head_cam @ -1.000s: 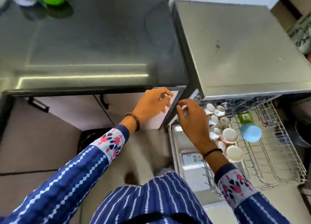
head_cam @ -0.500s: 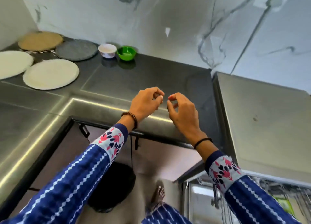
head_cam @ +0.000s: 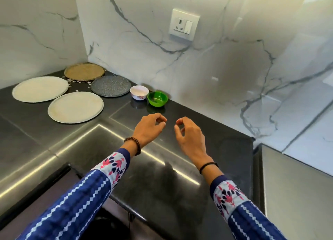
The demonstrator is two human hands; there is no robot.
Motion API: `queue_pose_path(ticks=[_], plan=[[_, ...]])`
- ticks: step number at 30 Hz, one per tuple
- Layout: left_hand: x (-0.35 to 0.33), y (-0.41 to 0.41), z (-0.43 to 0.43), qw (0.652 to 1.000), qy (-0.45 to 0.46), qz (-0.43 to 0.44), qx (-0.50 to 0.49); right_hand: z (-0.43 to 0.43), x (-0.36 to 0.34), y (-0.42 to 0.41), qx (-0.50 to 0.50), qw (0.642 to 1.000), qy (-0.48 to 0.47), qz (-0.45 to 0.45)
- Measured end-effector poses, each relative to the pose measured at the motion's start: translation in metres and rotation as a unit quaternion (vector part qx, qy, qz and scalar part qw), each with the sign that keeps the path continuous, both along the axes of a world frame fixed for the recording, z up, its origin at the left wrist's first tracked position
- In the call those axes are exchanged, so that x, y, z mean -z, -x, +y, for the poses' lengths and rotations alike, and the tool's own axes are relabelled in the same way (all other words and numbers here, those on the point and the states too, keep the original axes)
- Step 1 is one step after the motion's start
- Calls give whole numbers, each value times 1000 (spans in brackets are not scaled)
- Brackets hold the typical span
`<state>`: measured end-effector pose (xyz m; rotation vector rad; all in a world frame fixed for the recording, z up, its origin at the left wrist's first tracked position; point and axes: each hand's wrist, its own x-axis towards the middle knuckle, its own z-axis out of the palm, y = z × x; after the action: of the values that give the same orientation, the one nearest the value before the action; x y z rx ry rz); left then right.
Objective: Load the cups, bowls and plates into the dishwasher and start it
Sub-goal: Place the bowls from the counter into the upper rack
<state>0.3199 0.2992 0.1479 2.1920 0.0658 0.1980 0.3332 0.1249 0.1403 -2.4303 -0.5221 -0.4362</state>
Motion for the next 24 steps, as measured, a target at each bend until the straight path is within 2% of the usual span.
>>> queue_pose_path(ticks=[8,15,19,24], plan=[[20,-46,25,997,34,27,-61,18,15,-78,-14,998,8,67],[40,-110,52,980,144,80,-115,40,29,-148,-11,979,1,203],[49,-146,64,966,180,118,-142,59,42,-188,10,951,-75,300],[75,-195,78,949,198,147,-195,82,48,-222,55,911,-152,380]])
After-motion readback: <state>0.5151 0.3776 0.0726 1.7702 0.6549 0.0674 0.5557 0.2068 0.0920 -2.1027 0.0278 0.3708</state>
